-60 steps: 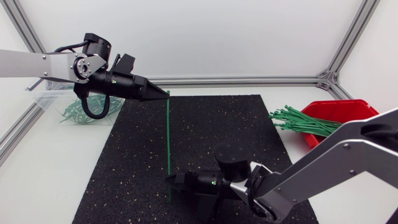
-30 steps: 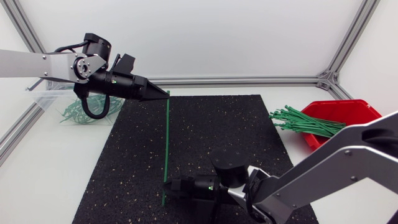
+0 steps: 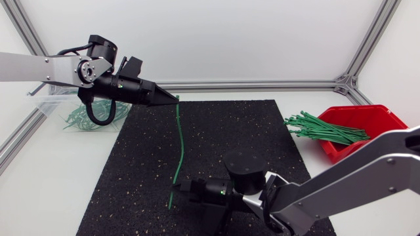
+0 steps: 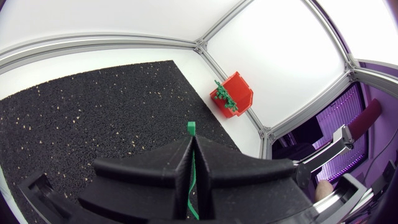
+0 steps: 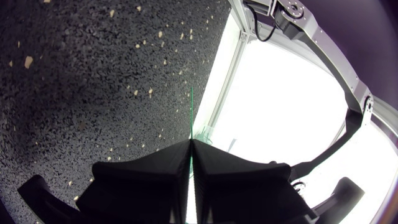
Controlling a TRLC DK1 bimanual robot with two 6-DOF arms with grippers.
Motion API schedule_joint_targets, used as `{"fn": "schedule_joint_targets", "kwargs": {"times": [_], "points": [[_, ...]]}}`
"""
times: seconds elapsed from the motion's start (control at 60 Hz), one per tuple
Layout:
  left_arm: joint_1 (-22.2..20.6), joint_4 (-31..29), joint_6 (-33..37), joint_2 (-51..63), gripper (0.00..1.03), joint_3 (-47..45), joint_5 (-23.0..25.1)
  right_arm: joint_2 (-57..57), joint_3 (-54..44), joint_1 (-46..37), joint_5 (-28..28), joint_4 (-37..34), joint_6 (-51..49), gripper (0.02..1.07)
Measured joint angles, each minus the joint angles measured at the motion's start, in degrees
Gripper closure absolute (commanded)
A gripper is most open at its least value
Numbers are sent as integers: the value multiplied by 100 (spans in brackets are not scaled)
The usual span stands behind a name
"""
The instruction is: Take a green cable tie from the red box, thread the tail through the head to close it, then place it in the transparent bin on the left.
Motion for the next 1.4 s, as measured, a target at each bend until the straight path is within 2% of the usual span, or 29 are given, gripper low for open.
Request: {"fn": "schedule_joint_targets", "kwargs": {"times": [0.217,0.417,0.6,0.8,1.0,1.15,1.4], "points": [[0,-2,74,-131,100,-125,0,-426,46,66,632,-334,826,102],[-87,-37,72,-879,100,-474,0,-1193,35,378,1180,-885,1825,102],[-444,-37,20,-1462,100,-610,2,-2131,35,573,1727,-2162,3169,102],[-664,-39,-85,-1685,100,-763,2,-2986,146,643,2009,-3519,4653,102],[-870,-39,-234,-1825,100,-872,2,-3534,546,640,2057,-4870,6264,102],[-1034,136,-433,-1993,100,-960,2,-3718,986,603,1998,-5617,7359,102],[-1119,332,-693,-2227,100,-1040,2,-3742,1753,208,1349,-6817,9265,102]]}}
